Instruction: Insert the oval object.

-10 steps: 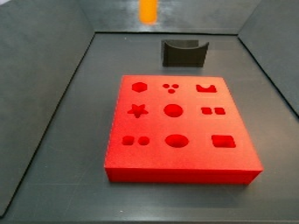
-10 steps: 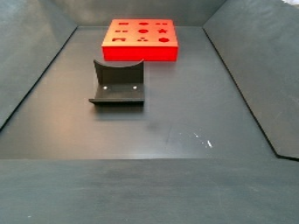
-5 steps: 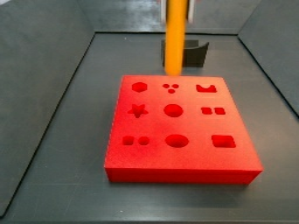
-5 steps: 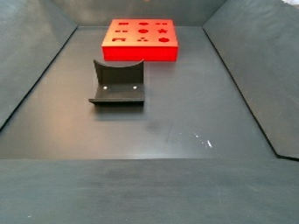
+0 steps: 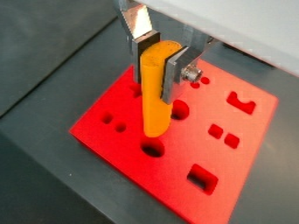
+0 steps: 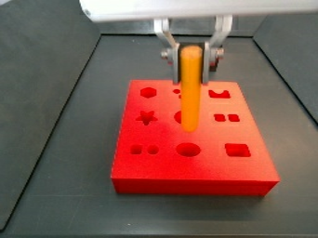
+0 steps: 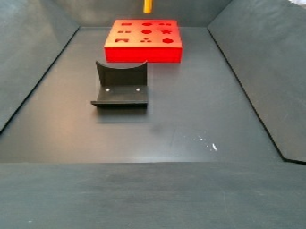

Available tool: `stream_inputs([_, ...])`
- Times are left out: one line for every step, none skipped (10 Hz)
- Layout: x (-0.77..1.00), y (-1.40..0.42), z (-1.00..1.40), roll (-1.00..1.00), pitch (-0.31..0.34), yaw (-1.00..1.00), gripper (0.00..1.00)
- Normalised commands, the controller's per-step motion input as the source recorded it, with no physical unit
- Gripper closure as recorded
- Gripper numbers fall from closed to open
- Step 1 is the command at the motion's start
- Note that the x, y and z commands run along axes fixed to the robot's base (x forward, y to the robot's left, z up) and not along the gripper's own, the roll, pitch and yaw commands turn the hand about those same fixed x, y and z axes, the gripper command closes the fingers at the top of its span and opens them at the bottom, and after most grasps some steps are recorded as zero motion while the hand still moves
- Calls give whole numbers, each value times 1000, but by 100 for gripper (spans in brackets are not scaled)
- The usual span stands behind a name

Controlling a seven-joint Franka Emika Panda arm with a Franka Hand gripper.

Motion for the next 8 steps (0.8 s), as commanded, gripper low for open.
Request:
stream_inputs([0, -17, -217, 317, -4, -894, 100])
stream_inputs([0, -9, -191, 290, -10, -920, 100])
stream_inputs([0, -3, -171, 279, -4, -926, 100])
stream_inputs([0, 0, -163, 270, 0, -931, 100])
stream_inputs([0, -11, -123, 260, 0, -934, 100])
stream_inputs([-14, -9, -143, 273, 0, -903, 100])
stream_inputs([0, 0, -214, 316, 114, -723, 100])
stream_inputs([0, -6, -186, 314, 226, -663, 100])
